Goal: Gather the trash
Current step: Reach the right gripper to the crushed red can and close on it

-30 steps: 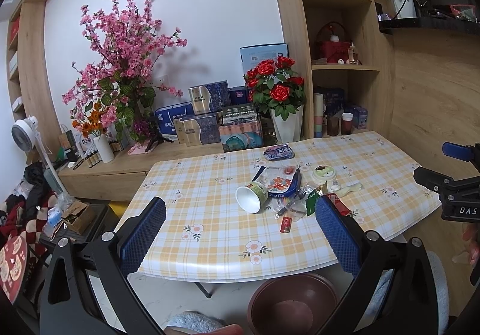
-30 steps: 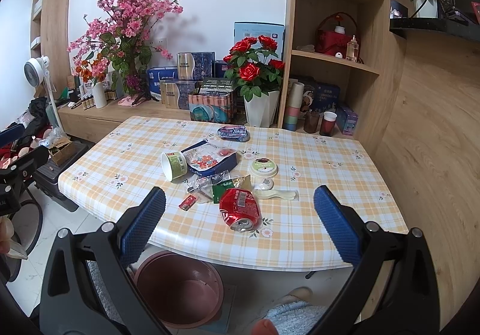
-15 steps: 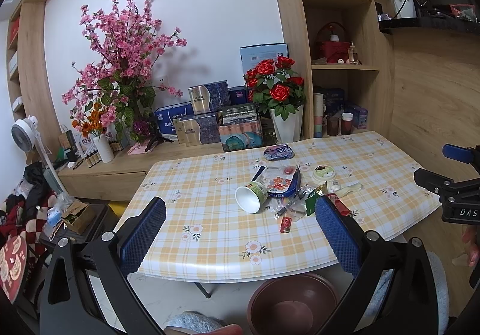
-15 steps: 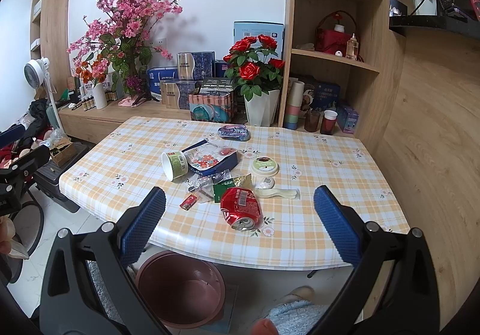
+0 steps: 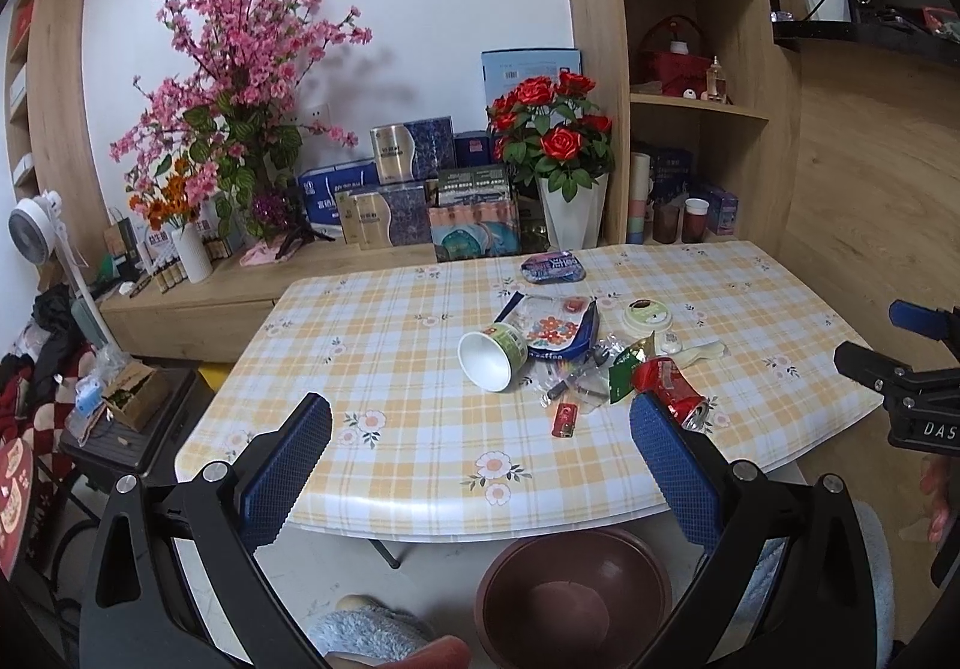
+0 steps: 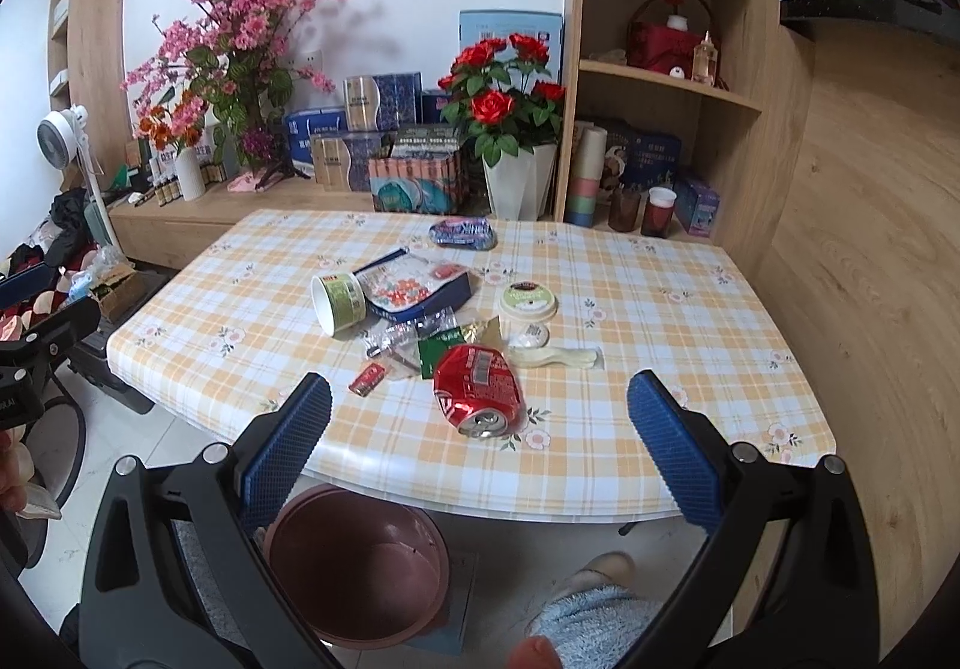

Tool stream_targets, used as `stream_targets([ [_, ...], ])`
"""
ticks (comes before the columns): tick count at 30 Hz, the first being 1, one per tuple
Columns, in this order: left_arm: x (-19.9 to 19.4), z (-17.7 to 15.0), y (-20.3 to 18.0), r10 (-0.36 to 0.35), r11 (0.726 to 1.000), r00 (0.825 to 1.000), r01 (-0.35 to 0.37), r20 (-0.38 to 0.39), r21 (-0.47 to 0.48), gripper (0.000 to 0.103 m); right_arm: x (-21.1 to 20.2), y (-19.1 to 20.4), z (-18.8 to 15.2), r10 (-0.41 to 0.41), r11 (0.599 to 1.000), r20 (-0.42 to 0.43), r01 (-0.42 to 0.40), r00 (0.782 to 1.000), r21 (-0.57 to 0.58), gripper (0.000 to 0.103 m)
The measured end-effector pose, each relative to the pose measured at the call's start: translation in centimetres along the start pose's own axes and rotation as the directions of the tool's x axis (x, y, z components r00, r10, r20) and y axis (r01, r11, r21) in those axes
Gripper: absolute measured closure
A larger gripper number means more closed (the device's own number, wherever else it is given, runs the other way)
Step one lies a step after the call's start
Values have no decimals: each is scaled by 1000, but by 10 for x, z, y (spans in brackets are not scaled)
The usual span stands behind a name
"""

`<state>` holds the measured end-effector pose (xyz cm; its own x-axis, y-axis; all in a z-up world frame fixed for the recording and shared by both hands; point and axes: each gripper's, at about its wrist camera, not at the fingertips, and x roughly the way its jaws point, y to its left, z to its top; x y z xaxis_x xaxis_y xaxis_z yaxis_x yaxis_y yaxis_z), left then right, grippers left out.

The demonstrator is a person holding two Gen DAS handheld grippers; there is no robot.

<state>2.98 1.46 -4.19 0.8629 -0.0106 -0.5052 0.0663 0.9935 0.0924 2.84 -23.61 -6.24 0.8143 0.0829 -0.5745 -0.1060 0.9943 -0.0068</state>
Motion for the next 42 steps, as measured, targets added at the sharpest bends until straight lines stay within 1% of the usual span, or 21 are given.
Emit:
stream_targets([
  [4,17,-5,9,-35,997,999,35,-5,-75,5,19,-5,-6,-9,1000,-30,9,1000,-2,6],
  [6,27,-8,11,-54,994,999,54,-2,-96,5,31,-11,-12,-17,1000,-38,17,999,4,5],
  [8,36,-12,12,-60,994,998,60,1,-95,5,43,-18,-18,-25,999,-44,27,999,28,5],
  [11,56,-20,7,-21,998,1000,21,-2,-61,5,64,-31,-28,-34,998,-65,37,997,50,5],
  [15,81,-31,4,-18,999,999,16,-40,-41,5,96,-35,-36,-51,998,-116,53,992,14,5],
  [17,96,-37,3,-18,999,997,15,-79,-37,5,115,-31,-38,-40,999,-155,38,987,-15,6],
  [19,108,-41,4,-18,999,994,12,-112,-50,5,132,-23,-40,-79,996,-187,71,979,-50,6],
  [21,119,-45,7,-18,997,991,8,-134,-74,5,156,-9,-41,-76,994,-216,58,973,-88,6],
  [23,129,-48,8,10,997,990,-22,-143,-78,5,175,2,-43,-86,991,-229,59,970,-121,6],
  [26,139,-50,8,50,997,988,-58,-144,-54,5,215,19,-43,-101,982,-259,55,961,-178,7],
  [29,149,-53,11,44,998,987,-51,-155,-41,5,253,31,-37,-134,971,-284,69,950,-228,11],
  [32,159,-56,18,35,998,985,-44,-167,-48,5,287,35,-33,-141,965,-344,52,928,-256,12],
  [34,165,-58,20,24,998,984,-33,-179,-47,6,305,30,-30,-149,966,-380,52,913,-254,20],
  [35,170,-59,21,8,999,981,-17,-193,-48,6,311,29,-29,-150,966,-390,51,909,-252,22],
  [36,175,-60,22,-10,999,978,-1,-209,-51,7,317,27,-28,-148,967,-401,48,904,-249,27],
  [38,183,-63,23,-46,998,970,32,-239,-62,23,323,23,-28,-136,970,-423,34,896,-241,33],
  [39,187,-64,23,-61,997,966,45,-252,-68,26,323,19,-28,-117,975,-436,19,893,-223,38],
  [40,190,-65,24,-79,995,961,60,-264,-80,30,322,15,-28,-99,979,-445,7,890,-203,45],
  [41,194,-66,26,-95,993,958,72,-271,-95,33,321,11,-27,-82,983,-450,-4,889,-186,48],
  [42,196,-67,26,-108,991,955,81,-275,-105,35,316,5,-26,-59,986,-439,-16,896,-165,56],
])
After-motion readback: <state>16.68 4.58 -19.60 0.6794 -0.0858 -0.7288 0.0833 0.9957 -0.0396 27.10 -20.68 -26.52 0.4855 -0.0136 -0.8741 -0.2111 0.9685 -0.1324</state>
